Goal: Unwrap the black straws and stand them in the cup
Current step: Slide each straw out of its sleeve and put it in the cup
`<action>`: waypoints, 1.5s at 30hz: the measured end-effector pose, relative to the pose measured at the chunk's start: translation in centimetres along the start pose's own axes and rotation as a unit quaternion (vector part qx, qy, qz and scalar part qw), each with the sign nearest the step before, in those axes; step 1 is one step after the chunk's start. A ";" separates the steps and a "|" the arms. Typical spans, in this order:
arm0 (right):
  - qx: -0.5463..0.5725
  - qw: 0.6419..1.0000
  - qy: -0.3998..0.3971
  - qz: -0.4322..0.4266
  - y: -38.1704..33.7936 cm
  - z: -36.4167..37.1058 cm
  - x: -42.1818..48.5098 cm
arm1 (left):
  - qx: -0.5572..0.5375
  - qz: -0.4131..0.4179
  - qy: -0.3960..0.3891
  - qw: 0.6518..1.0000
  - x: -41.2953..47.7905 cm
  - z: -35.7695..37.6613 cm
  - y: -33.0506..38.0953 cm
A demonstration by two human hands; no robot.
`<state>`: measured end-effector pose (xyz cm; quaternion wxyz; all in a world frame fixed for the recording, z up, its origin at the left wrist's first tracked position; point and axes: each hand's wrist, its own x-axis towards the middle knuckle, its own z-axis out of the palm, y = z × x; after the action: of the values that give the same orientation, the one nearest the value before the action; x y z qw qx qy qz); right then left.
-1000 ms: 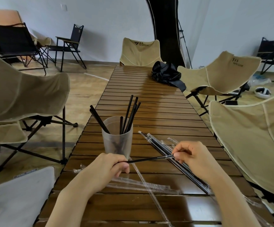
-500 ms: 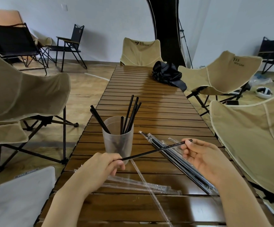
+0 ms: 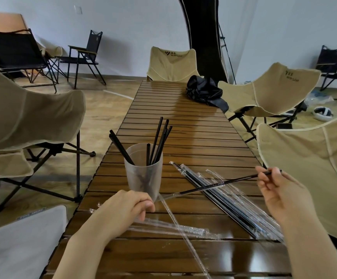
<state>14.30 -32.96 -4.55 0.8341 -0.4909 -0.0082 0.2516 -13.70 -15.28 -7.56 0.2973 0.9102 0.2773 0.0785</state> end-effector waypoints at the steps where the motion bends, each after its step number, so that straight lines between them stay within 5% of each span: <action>1: -0.001 1.000 -0.006 -0.009 -0.2 0.2 -0.2 | 0.007 0.000 -0.001 1.000 0.1 0.1 0.1; 10: -0.157 0.977 -0.141 0.011 1.3 2.8 -2.1 | 0.021 -0.015 -0.020 0.999 0.3 0.7 0.5; 17: -0.176 0.979 -0.079 -0.072 0.8 2.1 -1.5 | 0.043 -0.042 -0.022 0.998 0.1 0.8 0.4; 23: -0.056 0.989 -0.056 -0.129 -0.9 1.6 -1.3 | 0.065 -0.055 -0.006 0.996 0.3 0.8 0.7; 35: 0.000 0.951 -0.026 -0.307 -2.8 2.7 -2.5 | 0.085 -0.101 0.018 0.991 0.3 1.0 -0.2; 45: -0.089 0.938 -0.120 -0.312 -1.7 4.3 -3.5 | 0.046 -0.084 -0.032 0.995 0.6 1.8 0.1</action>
<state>10.84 -31.58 -0.14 0.8162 -0.5023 -0.2835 0.0343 -12.57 -15.88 -8.95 0.2696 0.8983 0.3468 0.0116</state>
